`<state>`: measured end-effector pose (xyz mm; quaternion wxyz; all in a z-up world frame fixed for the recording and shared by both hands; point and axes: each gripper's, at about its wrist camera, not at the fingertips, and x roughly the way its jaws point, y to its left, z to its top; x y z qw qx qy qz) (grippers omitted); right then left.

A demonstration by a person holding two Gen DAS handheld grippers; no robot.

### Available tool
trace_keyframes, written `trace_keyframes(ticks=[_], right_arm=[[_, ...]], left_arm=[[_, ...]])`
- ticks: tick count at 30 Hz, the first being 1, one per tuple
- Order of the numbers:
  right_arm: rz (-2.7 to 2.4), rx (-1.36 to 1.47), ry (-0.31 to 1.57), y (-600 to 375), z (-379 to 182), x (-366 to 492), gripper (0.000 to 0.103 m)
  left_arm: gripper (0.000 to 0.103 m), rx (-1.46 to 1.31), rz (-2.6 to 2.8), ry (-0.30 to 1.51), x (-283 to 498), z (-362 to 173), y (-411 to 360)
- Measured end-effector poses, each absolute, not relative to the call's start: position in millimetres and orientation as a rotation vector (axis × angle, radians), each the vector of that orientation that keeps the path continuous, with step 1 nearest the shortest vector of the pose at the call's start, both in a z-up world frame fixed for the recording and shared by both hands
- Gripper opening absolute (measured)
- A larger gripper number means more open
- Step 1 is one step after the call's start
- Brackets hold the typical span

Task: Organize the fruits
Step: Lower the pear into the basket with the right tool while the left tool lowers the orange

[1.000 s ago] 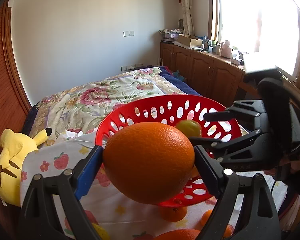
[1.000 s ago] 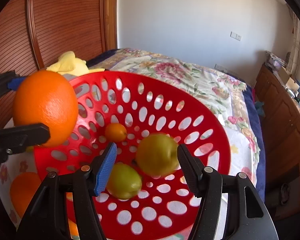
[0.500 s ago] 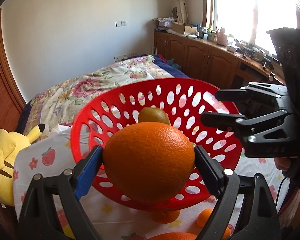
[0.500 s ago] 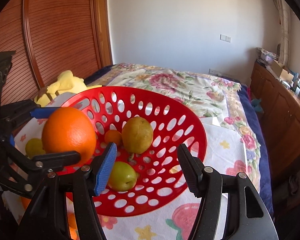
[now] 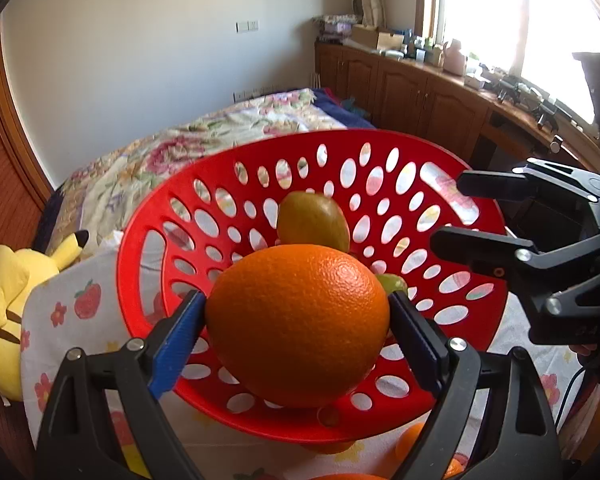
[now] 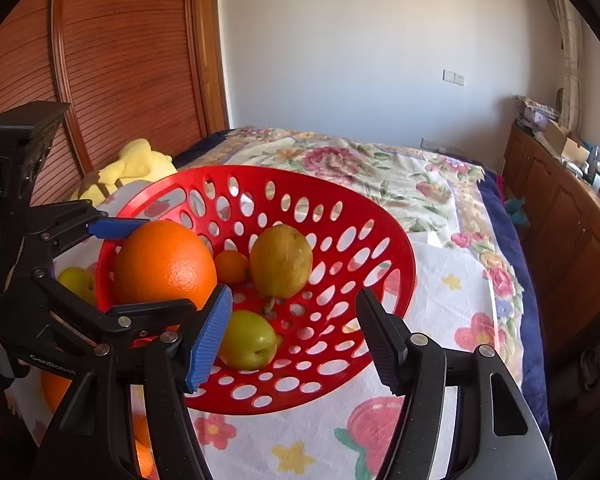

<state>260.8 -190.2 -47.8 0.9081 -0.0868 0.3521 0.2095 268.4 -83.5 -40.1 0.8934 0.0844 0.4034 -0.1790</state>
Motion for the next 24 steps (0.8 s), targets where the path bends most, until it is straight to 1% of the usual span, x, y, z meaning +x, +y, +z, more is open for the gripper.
trace_keyframes(ticks=[12, 16, 24], right_arm=[[0.437, -0.165, 0.716, -193, -47, 258, 0.068], [0.443, -0.158, 0.717, -193, -48, 256, 0.068], [0.439, -0.145, 0.690, -197, -40, 246, 0.068]], left_arm=[[0.091, 0.203, -0.362, 0.866, 273, -42, -93], [0.091, 0.182, -0.336, 0.800, 270, -28, -89], [0.091, 0.166, -0.346, 0.759, 264, -10, -85]])
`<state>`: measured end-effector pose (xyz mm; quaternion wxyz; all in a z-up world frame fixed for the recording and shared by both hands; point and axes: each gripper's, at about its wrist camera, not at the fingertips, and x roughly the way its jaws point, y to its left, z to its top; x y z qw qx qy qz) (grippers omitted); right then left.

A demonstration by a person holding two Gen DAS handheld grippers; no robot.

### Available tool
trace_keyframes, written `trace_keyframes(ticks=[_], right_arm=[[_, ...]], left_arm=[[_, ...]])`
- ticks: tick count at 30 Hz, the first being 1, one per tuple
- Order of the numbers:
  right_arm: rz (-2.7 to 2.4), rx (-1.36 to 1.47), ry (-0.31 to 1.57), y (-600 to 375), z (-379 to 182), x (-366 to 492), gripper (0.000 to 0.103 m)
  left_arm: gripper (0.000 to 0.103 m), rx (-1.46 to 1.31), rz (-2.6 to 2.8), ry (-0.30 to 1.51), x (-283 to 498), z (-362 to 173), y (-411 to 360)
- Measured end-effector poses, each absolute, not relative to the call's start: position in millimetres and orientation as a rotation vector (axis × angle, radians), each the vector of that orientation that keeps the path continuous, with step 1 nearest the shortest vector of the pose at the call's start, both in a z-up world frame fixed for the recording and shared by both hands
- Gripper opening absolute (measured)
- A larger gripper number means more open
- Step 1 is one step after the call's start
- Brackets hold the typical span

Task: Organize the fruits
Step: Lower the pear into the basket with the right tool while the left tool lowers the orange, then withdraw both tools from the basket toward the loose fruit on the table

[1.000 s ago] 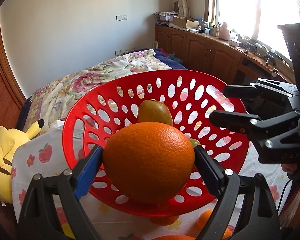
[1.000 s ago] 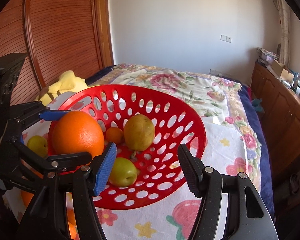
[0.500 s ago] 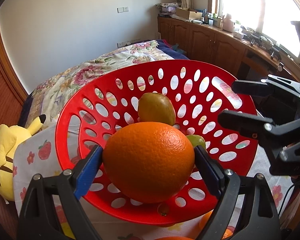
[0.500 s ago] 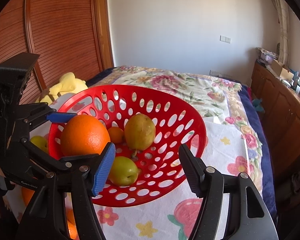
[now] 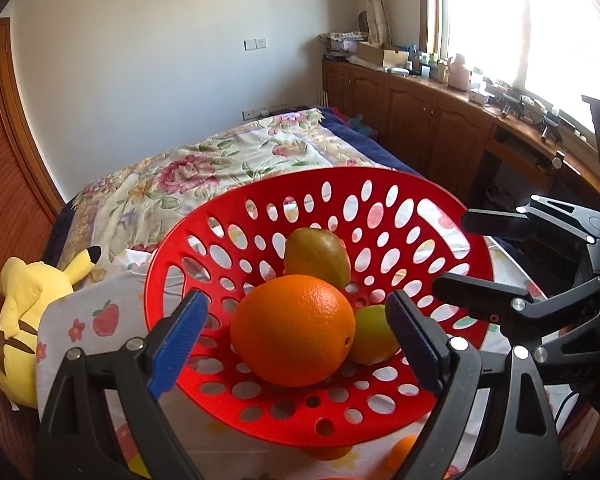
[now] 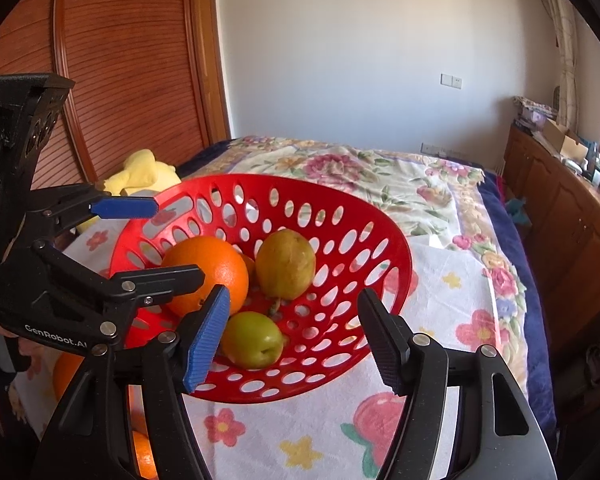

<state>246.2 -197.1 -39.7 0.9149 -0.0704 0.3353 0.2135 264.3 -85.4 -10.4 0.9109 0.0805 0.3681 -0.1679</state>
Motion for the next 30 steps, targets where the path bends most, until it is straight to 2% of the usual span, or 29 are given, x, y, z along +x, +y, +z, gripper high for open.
trace_keyframes(ticks=[19, 30], right_arm=[[0.429, -0.108, 0.646, -190, -27, 192, 0.069], [0.423, -0.075, 0.648, -177, -42, 145, 0.069]], left_arm=[[0.091, 0.156, -0.324, 0.673, 197, 12, -68], [0.091, 0.096, -0.314, 0.638, 147, 5, -41]])
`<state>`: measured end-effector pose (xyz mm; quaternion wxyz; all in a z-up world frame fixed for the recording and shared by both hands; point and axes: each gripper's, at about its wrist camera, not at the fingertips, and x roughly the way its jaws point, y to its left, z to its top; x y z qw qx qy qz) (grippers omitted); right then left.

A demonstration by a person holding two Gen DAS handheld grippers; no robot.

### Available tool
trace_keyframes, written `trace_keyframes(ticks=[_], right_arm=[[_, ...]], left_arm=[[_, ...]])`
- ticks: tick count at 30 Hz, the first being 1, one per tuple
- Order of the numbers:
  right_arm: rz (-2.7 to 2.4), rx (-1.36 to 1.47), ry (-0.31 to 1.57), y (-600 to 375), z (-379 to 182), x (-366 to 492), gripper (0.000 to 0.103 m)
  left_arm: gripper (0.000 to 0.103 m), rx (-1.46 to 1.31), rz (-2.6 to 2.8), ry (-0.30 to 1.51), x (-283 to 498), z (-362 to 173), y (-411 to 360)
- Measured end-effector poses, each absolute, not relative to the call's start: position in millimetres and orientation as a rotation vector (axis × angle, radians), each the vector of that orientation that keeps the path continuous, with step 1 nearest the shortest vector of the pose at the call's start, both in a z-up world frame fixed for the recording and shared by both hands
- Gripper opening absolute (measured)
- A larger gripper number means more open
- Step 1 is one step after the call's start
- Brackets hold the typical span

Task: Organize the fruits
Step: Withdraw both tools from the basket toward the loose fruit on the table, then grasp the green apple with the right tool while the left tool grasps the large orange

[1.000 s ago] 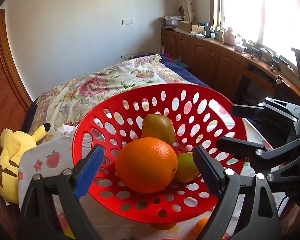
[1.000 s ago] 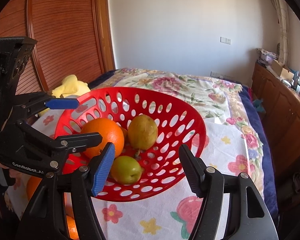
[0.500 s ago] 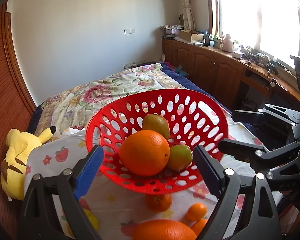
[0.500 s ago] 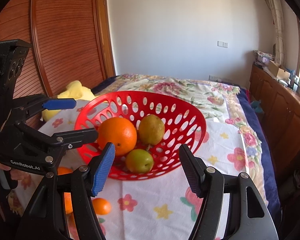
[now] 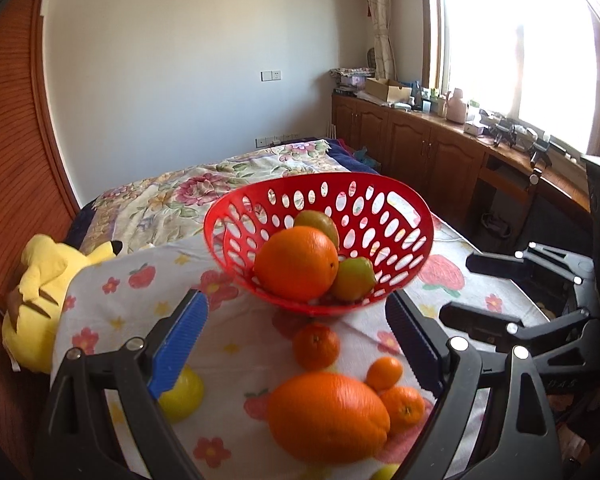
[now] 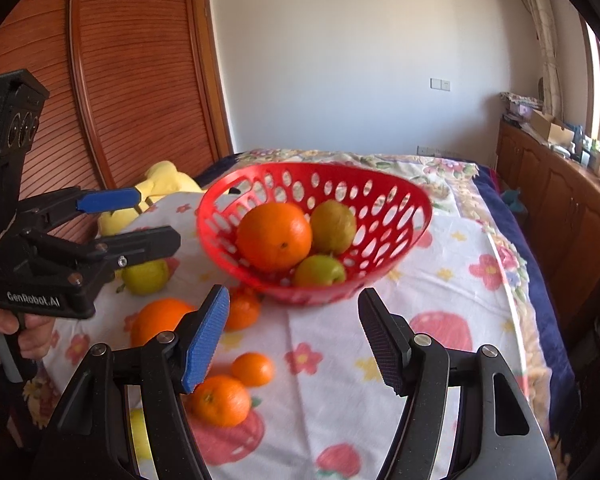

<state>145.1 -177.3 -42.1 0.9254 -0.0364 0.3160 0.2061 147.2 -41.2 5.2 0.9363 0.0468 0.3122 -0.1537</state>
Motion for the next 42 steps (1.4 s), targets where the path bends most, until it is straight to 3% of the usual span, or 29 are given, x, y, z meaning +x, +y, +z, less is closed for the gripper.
trace_keyframes(ticks=[18, 42], right_arm=[[0.534, -0.119, 0.720, -136, -82, 74, 0.065], [0.640, -0.143, 0.780, -101, -111, 60, 0.065]], left_arm=[[0.091, 0.006, -0.240, 0.622, 73, -33, 7], [0.090, -0.055, -0.210, 0.636, 67, -62, 23]])
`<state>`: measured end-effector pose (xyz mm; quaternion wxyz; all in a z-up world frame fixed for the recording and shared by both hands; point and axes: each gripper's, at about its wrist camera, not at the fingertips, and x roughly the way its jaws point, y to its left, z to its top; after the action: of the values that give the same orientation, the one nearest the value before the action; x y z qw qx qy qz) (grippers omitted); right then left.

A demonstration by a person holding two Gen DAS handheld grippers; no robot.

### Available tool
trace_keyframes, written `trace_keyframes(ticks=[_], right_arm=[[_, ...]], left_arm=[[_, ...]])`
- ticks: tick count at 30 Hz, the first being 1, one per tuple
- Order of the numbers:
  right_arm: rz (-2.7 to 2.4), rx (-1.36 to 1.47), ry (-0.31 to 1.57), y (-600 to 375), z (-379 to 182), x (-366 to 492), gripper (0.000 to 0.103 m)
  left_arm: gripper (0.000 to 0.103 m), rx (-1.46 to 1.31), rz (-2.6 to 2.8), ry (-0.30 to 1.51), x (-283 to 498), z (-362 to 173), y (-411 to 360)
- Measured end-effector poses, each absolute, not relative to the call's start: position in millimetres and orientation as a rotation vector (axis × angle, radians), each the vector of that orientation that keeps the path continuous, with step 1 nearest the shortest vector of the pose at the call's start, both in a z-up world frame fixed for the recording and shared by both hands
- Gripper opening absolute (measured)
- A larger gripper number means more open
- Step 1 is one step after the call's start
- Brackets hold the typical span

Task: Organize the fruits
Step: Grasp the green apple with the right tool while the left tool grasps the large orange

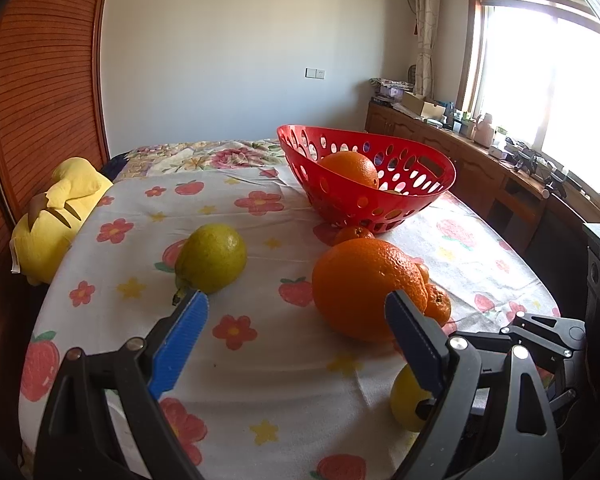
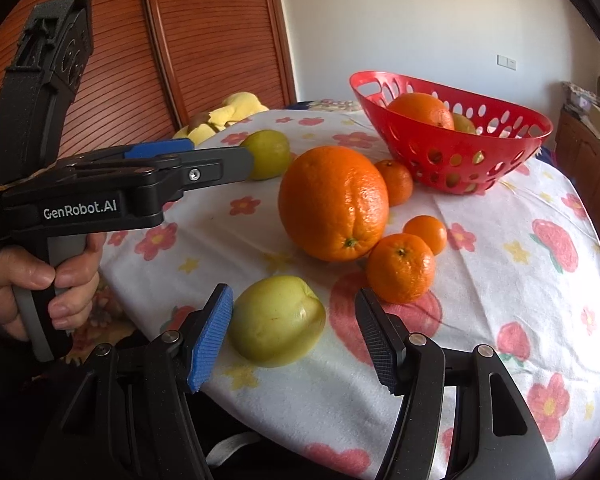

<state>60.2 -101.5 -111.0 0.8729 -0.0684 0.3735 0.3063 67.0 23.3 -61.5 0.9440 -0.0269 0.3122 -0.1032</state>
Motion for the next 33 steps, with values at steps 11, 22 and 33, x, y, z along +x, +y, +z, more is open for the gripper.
trace_keyframes(ticks=[11, 22, 33], right_arm=[[0.718, -0.133, 0.830, -85, -126, 64, 0.060], [0.719, -0.127, 0.814, -88, -128, 64, 0.050], [0.623, -0.050, 0.738, -135, -99, 68, 0.050]], left_arm=[[0.090, -0.063, -0.192, 0.643, 69, -67, 29], [0.090, -0.081, -0.188, 0.650, 73, -70, 35], [0.091, -0.069, -0.260, 0.634, 86, -61, 11]])
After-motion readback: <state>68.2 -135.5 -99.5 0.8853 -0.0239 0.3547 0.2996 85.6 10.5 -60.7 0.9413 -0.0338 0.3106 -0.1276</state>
